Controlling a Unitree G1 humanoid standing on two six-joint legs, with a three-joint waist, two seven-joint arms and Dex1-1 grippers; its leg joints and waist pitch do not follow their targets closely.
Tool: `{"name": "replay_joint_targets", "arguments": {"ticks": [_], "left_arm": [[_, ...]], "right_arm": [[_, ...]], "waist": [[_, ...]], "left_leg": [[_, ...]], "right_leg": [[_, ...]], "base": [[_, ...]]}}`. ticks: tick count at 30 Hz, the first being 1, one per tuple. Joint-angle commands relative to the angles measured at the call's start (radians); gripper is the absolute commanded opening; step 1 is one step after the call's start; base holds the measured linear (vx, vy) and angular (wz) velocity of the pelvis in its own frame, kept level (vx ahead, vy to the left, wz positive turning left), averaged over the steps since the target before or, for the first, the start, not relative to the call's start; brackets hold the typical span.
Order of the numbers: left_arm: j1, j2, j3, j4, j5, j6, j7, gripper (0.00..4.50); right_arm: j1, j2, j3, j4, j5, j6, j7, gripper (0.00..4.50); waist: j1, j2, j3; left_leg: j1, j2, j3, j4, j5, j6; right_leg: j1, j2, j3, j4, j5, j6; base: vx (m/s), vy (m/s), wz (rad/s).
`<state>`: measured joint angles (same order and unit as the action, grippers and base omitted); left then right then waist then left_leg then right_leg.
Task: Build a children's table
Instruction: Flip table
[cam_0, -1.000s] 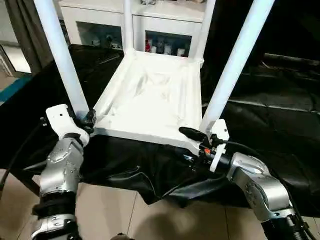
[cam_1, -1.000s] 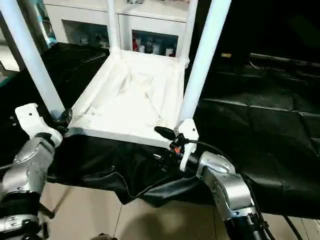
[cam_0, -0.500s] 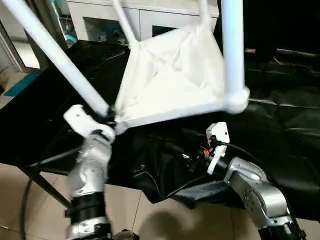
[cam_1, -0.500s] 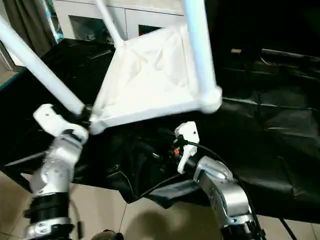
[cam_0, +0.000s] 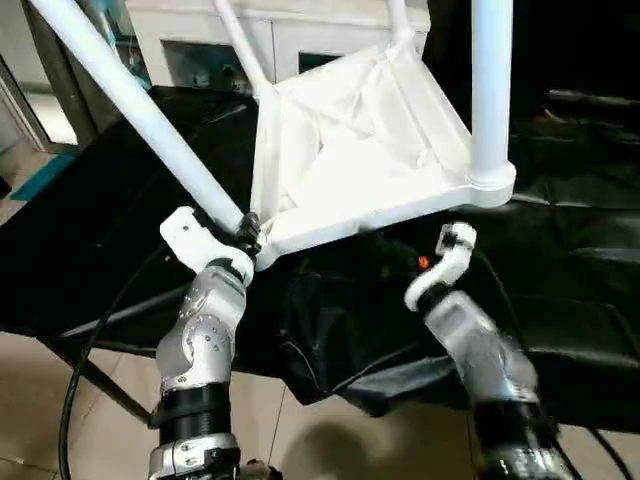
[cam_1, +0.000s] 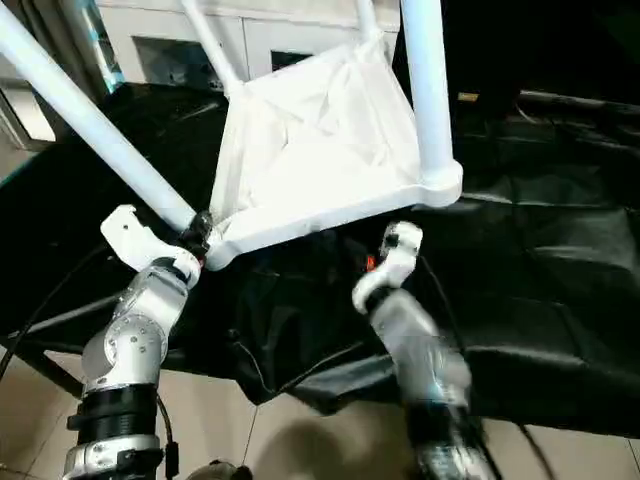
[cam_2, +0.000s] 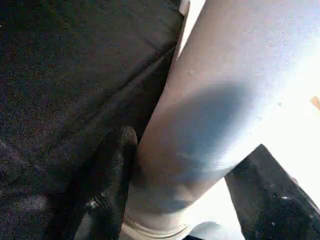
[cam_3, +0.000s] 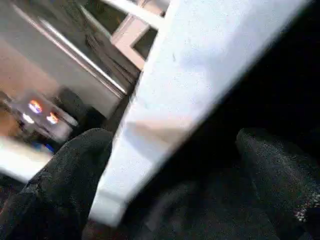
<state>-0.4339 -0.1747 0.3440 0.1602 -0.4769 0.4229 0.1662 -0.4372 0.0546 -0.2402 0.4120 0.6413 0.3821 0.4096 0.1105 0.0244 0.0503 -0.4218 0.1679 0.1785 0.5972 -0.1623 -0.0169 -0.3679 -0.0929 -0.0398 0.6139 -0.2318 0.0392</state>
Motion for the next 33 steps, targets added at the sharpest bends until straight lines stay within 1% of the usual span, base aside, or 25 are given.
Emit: {"name": "replay_joint_targets", "arguments": {"ticks": [1,3,4,5,7,8,10,11,12,13,14,15,17,18,19,20,21,22,23,25,26,27,30,31,33], "left_arm": [[-0.016,-0.068,-0.01,-0.047,-0.071,0.004,-0.005,2.54],[-0.005,-0.081,-0.018,-0.055,-0.069,0.007,-0.003,2.54],[-0.002,-0.083,-0.02,-0.058,-0.068,0.008,-0.003,2.54],[0.001,-0.085,-0.023,-0.061,-0.067,0.009,-0.002,2.54],[0.006,-0.089,-0.025,-0.067,-0.068,0.014,-0.001,2.54],[0.014,-0.093,-0.03,-0.077,-0.07,0.022,-0.001,2.54],[0.032,-0.096,-0.041,-0.096,-0.079,0.045,-0.005,2.54],[0.044,-0.098,-0.051,-0.11,-0.084,0.059,-0.007,2.54],[0.055,-0.102,-0.061,-0.123,-0.088,0.072,-0.009,2.54],[0.055,-0.102,-0.061,-0.123,-0.088,0.072,-0.009,2.54],[0.071,-0.107,-0.076,-0.143,-0.096,0.091,-0.014,2.54],[0.08,-0.112,-0.084,-0.154,-0.098,0.098,-0.014,2.54],[0.09,-0.117,-0.093,-0.167,-0.103,0.107,-0.015,2.54],[0.096,-0.122,-0.098,-0.176,-0.105,0.114,-0.014,2.54],[0.101,-0.126,-0.103,-0.182,-0.107,0.121,-0.015,2.54],[0.105,-0.129,-0.106,-0.188,-0.107,0.13,-0.016,2.54],[0.108,-0.136,-0.11,-0.194,-0.106,0.138,-0.017,2.54],[0.107,-0.137,-0.11,-0.194,-0.106,0.138,-0.016,2.54],[0.107,-0.137,-0.11,-0.194,-0.106,0.139,-0.016,2.54],[0.101,-0.138,-0.107,-0.192,-0.106,0.14,-0.015,2.54],[0.101,-0.138,-0.107,-0.192,-0.106,0.14,-0.015,2.54],[0.094,-0.138,-0.102,-0.188,-0.106,0.139,-0.016,2.54],[0.082,-0.135,-0.094,-0.176,-0.102,0.139,-0.018,2.54],[0.08,-0.135,-0.093,-0.173,-0.102,0.139,-0.018,2.54],[0.077,-0.135,-0.093,-0.166,-0.101,0.138,-0.018,2.54]], "right_arm": [[-0.041,0.008,-0.046,0.064,0.057,-0.017,0.006,4.5],[-0.115,0.017,-0.104,0.172,0.102,-0.051,0.0,4.5],[-0.134,0.015,-0.111,0.201,0.101,-0.063,-0.002,4.5],[-0.146,0.013,-0.115,0.219,0.098,-0.071,-0.002,4.5],[-0.171,0.011,-0.124,0.253,0.092,-0.085,0.005,4.5],[-0.204,0.011,-0.145,0.295,0.099,-0.1,0.009,4.5],[-0.258,0.007,-0.176,0.369,0.104,-0.132,-0.004,4.5],[-0.293,0.001,-0.194,0.422,0.107,-0.153,-0.015,4.5],[-0.327,-0.007,-0.211,0.473,0.113,-0.167,-0.024,4.5],[-0.327,-0.007,-0.211,0.473,0.113,-0.167,-0.024,4.5],[-0.361,-0.013,-0.226,0.525,0.118,-0.184,-0.031,4.5],[-0.378,-0.016,-0.231,0.551,0.119,-0.192,-0.03,4.5],[-0.395,-0.018,-0.238,0.58,0.12,-0.197,-0.027,4.5],[-0.409,-0.021,-0.244,0.605,0.118,-0.201,-0.021,4.5],[-0.416,-0.023,-0.243,0.622,0.112,-0.199,-0.019,4.5],[-0.429,-0.027,-0.248,0.651,0.102,-0.204,-0.012,4.22],[-0.443,-0.028,-0.255,0.682,0.094,-0.21,-0.001,4.14],[-0.447,-0.029,-0.259,0.689,0.096,-0.211,0.002,4.14],[-0.448,-0.029,-0.26,0.691,0.096,-0.211,0.002,4.09],[-0.458,-0.035,-0.269,0.712,0.098,-0.221,0.003,3.79],[-0.459,-0.035,-0.269,0.712,0.098,-0.221,0.003,3.71],[-0.463,-0.042,-0.272,0.724,0.095,-0.226,0.002,3.71],[-0.48,-0.057,-0.281,0.751,0.088,-0.239,0.008,3.36],[-0.484,-0.06,-0.284,0.756,0.087,-0.242,0.009,3.3],[-0.49,-0.066,-0.291,0.762,0.087,-0.246,0.013,3.07]], "waist": [[-0.002,-0.008,-0.076],[0.002,-0.013,-0.079],[0.0,-0.011,-0.079],[0.002,-0.02,-0.079],[0.006,-0.018,-0.083],[0.005,-0.025,-0.085],[0.008,-0.021,-0.092],[0.005,-0.03,-0.089],[0.01,-0.03,-0.086],[0.01,-0.03,-0.086],[0.012,-0.028,-0.083],[0.01,-0.038,-0.081],[0.011,-0.039,-0.082],[0.01,-0.035,-0.083],[0.008,-0.047,-0.082],[0.01,-0.043,-0.083],[0.009,-0.048,-0.082],[0.011,-0.047,-0.083],[0.01,-0.053,-0.082],[0.011,-0.052,-0.083],[0.011,-0.06,-0.083],[0.012,-0.058,-0.082],[0.008,-0.059,-0.078],[0.008,-0.052,-0.078],[0.006,-0.057,-0.075]], "left_leg": [[0.039,0.058,-0.02,-0.065,-0.079,0.046],[0.04,0.058,-0.018,-0.061,-0.045,0.059],[0.038,0.058,-0.018,-0.061,-0.04,0.061],[0.039,0.057,-0.014,-0.058,-0.038,0.067],[0.037,0.057,-0.014,-0.054,-0.006,0.082],[0.035,0.056,-0.012,-0.051,0.015,0.093],[0.031,0.054,-0.013,-0.04,0.069,0.116],[0.024,0.052,-0.009,-0.037,0.076,0.131],[0.024,0.053,-0.006,-0.038,0.044,0.132],[0.024,0.053,-0.006,-0.038,0.044,0.132],[0.03,0.06,-0.003,-0.039,0.014,0.126],[0.028,0.06,-0.002,-0.042,0.013,0.118],[0.03,0.061,0.0,-0.041,0.014,0.115],[0.03,0.061,0.0,-0.04,0.012,0.109],[0.029,0.061,0.002,-0.04,0.014,0.112],[0.029,0.06,0.002,-0.039,0.021,0.112],[0.029,0.06,0.003,-0.039,0.021,0.113],[0.028,0.059,0.003,-0.037,0.028,0.116],[0.028,0.059,0.005,-0.036,0.033,0.12],[0.027,0.059,0.004,-0.035,0.046,0.126],[0.026,0.058,0.005,-0.033,0.051,0.129],[0.026,0.059,0.005,-0.034,0.049,0.129],[0.028,0.061,0.006,-0.036,0.012,0.108],[0.029,0.062,0.005,-0.036,0.004,0.103],[0.03,0.062,0.006,-0.038,-0.021,0.091]], "right_leg": [[0.027,-0.053,0.024,-0.049,0.117,-0.231],[0.027,-0.053,0.023,-0.044,0.154,-0.236],[0.027,-0.054,0.023,-0.04,0.16,-0.243],[0.026,-0.053,0.022,-0.042,0.161,-0.246],[0.027,-0.054,0.022,-0.036,0.189,-0.246],[0.027,-0.054,0.021,-0.032,0.21,-0.248],[0.024,-0.052,0.02,-0.021,0.263,-0.257],[0.02,-0.053,0.019,-0.019,0.268,-0.271],[0.018,-0.056,0.019,-0.022,0.216,-0.279],[0.018,-0.056,0.019,-0.022,0.216,-0.279],[0.012,-0.054,0.02,-0.025,0.17,-0.273],[0.015,-0.051,0.018,-0.026,0.159,-0.265],[0.014,-0.052,0.019,-0.024,0.162,-0.262],[0.013,-0.052,0.019,-0.022,0.162,-0.26],[0.014,-0.05,0.019,-0.023,0.167,-0.259],[0.014,-0.052,0.019,-0.02,0.172,-0.261],[0.013,-0.051,0.019,-0.021,0.172,-0.261],[0.014,-0.052,0.02,-0.019,0.182,-0.263],[0.013,-0.051,0.021,-0.019,0.19,-0.262],[0.013,-0.052,0.021,-0.016,0.211,-0.263],[0.015,-0.051,0.022,-0.013,0.217,-0.263],[0.014,-0.051,0.022,-0.014,0.214,-0.262],[0.011,-0.05,0.023,-0.018,0.172,-0.263],[0.01,-0.05,0.023,-0.017,0.165,-0.261],[0.01,-0.049,0.024,-0.021,0.143,-0.257]], "base": [[0.0,0.0,0.0],[0.0,0.0,0.0],[0.0,0.0,0.0],[0.0,0.0,0.0],[0.0,0.0,0.0],[0.0,0.0,0.0],[0.0,0.0,0.0],[0.0,0.0,0.0],[0.0,0.0,0.0],[0.0,0.0,0.0],[0.0,0.0,0.0],[0.0,0.0,0.0],[0.0,0.0,0.0],[0.0,0.0,0.0],[0.0,0.0,0.0],[0.0,0.0,0.0],[0.0,0.0,0.0],[0.0,0.0,0.0],[0.0,0.0,0.0],[0.0,0.0,0.0],[0.0,0.0,0.0],[0.0,0.0,0.0],[0.0,0.0,0.0],[0.0,0.0,0.0],[0.0,0.0,0.0]]}}
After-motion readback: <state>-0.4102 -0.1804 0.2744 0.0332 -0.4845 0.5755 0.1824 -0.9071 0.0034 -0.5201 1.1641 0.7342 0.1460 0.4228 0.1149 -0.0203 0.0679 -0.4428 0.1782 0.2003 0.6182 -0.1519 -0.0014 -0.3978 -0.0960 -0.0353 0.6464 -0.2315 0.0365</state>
